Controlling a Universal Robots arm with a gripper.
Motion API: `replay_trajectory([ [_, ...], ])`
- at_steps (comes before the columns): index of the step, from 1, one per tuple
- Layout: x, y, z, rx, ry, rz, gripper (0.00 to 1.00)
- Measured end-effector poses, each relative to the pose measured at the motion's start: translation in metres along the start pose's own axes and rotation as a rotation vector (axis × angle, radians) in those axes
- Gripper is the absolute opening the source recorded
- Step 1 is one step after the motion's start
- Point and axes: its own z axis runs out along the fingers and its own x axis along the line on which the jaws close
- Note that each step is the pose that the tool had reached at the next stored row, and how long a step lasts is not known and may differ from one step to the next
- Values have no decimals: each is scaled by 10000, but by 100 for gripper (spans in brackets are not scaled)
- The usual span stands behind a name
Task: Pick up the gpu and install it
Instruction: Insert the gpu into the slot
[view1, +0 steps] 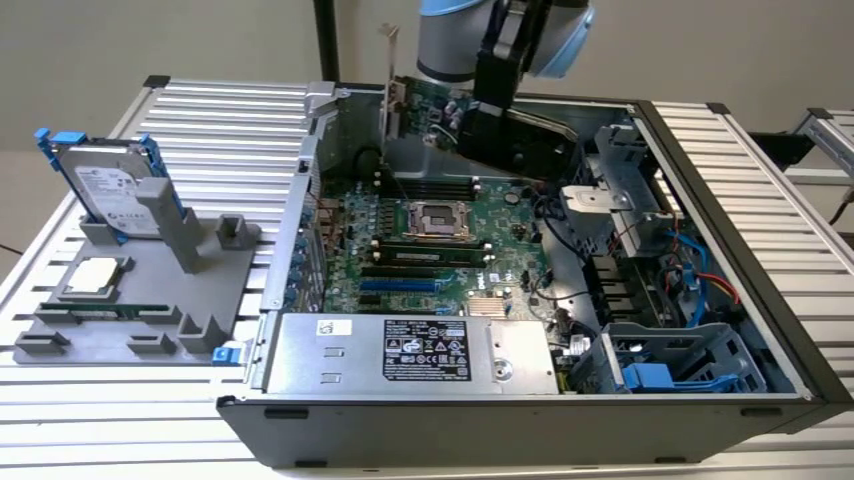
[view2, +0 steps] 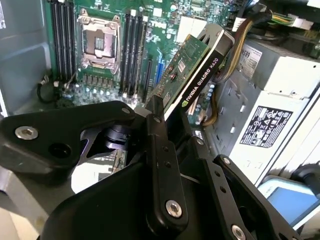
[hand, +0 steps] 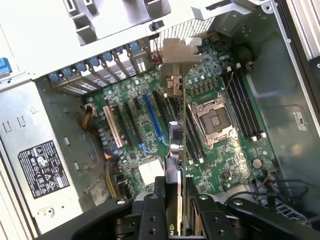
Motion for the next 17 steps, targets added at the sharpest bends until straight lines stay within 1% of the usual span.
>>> replay_trajectory([
  [17,0,0,0,-37,102,-2014,0],
])
